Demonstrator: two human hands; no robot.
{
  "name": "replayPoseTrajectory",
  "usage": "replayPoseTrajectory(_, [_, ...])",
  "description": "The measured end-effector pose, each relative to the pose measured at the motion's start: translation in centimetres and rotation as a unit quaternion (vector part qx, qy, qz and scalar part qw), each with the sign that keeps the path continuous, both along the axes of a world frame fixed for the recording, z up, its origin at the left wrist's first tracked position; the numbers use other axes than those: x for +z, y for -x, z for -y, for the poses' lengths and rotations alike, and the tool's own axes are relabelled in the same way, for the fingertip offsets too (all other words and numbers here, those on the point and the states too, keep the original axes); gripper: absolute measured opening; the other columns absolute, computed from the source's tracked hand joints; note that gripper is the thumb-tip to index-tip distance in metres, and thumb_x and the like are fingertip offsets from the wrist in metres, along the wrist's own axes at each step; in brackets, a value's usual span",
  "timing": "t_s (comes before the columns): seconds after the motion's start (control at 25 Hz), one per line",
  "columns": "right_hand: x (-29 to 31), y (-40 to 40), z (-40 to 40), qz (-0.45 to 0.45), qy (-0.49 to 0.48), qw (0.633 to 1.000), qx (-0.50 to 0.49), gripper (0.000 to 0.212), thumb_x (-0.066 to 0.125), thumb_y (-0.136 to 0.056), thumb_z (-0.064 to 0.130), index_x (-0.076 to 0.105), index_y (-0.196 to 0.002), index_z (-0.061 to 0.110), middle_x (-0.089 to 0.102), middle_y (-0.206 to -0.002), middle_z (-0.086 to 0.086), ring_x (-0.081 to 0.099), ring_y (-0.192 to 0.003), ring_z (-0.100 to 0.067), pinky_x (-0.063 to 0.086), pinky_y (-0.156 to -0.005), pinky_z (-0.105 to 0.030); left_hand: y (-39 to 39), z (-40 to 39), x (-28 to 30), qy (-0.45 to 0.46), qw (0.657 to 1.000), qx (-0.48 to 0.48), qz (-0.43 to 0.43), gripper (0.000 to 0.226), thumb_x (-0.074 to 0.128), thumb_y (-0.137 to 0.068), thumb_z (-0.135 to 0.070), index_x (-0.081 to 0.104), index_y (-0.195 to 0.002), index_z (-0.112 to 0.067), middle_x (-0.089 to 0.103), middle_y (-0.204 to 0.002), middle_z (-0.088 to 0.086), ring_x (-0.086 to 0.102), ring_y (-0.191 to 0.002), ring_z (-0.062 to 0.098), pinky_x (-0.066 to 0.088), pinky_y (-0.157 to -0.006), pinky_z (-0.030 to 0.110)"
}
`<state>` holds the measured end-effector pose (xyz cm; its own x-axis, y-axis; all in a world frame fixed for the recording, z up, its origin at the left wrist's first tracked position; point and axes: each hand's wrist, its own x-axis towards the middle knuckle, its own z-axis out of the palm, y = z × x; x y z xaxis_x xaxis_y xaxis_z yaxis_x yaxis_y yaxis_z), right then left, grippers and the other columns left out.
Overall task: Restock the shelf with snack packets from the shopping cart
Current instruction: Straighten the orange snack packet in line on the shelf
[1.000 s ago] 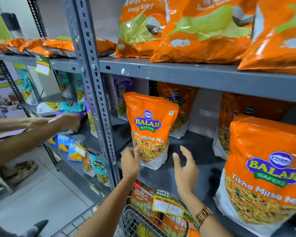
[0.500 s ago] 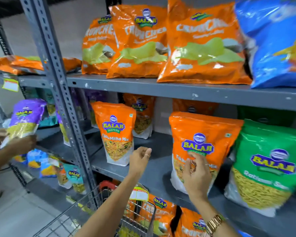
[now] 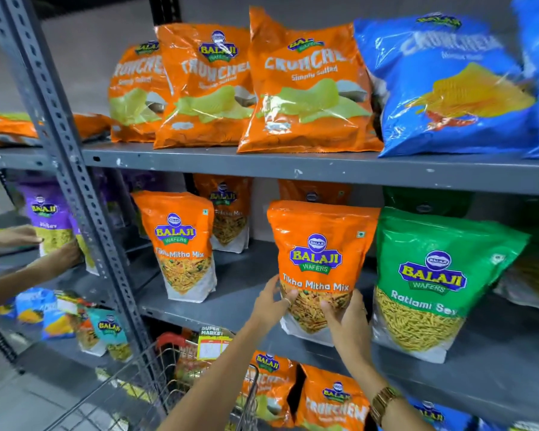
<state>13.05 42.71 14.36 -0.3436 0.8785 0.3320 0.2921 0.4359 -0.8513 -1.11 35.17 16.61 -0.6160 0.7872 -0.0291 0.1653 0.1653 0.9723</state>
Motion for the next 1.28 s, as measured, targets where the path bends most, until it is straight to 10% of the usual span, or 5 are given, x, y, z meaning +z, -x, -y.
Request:
replayPoseTrajectory(1.0, [-0.4,5.5,-0.8,0.019,0.04,0.998,0.055,0.056,0.065,-0.081,0.032,0.033,-0.124,0.015,0.052,-0.124,-0.013,0.052,-0.112,-0.029,0.05,-0.083,-0.044,4.1,0.3,-2.7,0.108,0.989,0.102,-0.015,0.051,0.057,-0.087,-0.015,0.036,-0.133,-0.015,0.06,-0.123,0.022,0.058,-0.109,0.035,0.051,-0.084,0.04])
replayPoseTrajectory(1.28, [0.2,0.5,-0.2,-0.014,-0.143,0.987,-0.077,0.042,0.06,-0.086,0.018,0.041,-0.122,0.007,0.056,-0.118,-0.018,0.057,-0.101,-0.034,0.051,-0.076,-0.045,-1.4,0.5,-2.1,-0.013,0.967,0.224,-0.12,0.037,0.055,-0.087,-0.035,0.047,-0.116,-0.014,0.056,-0.116,0.013,0.056,-0.106,0.028,0.051,-0.087,0.043])
